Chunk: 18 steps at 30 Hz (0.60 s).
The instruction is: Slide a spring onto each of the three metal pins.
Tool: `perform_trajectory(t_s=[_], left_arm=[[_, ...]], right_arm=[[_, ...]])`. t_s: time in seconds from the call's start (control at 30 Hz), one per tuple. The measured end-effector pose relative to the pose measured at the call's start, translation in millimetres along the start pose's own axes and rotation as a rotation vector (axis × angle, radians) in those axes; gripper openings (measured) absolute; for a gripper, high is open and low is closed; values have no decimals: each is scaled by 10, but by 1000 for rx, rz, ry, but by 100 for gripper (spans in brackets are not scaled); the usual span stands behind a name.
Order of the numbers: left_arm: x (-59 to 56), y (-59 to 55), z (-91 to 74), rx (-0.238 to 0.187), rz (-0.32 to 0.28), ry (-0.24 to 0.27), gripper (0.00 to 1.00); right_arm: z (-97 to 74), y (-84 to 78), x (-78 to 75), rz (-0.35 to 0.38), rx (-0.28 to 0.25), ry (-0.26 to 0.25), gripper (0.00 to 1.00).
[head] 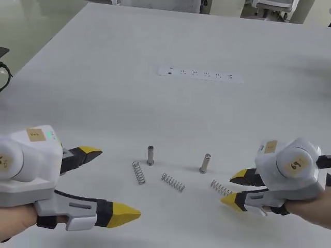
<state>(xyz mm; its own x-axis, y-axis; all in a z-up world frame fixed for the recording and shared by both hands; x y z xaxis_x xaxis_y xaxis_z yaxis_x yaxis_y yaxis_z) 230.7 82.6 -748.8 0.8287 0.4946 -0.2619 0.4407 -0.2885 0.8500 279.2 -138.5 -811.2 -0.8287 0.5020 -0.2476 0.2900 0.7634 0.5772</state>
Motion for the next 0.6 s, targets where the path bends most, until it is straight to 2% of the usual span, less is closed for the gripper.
perform_trajectory(t_s=[0.3,0.6], left_arm=[[-7,-13,1,4,-5,-4,89],[-17,-33,1,9,-8,-7,88]], right_arm=[[50,13,9,-16,32,17,22],[89,-69,17,-9,70,31,19]])
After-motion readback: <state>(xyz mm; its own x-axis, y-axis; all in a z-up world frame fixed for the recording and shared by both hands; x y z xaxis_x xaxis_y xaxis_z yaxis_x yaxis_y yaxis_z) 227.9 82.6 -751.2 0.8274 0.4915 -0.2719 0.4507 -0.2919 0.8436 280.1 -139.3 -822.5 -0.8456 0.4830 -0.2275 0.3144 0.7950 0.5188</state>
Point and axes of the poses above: the centre of the closed fingertips' face, and the gripper's own axes: z roughly forward along the fingers, x roughly to its left, y roughly out of its top, the point moved 3 cm from there along -z, roughly backward along the fingers, and after that the axes turned 15 degrees about -y, right-handed, at the moved point
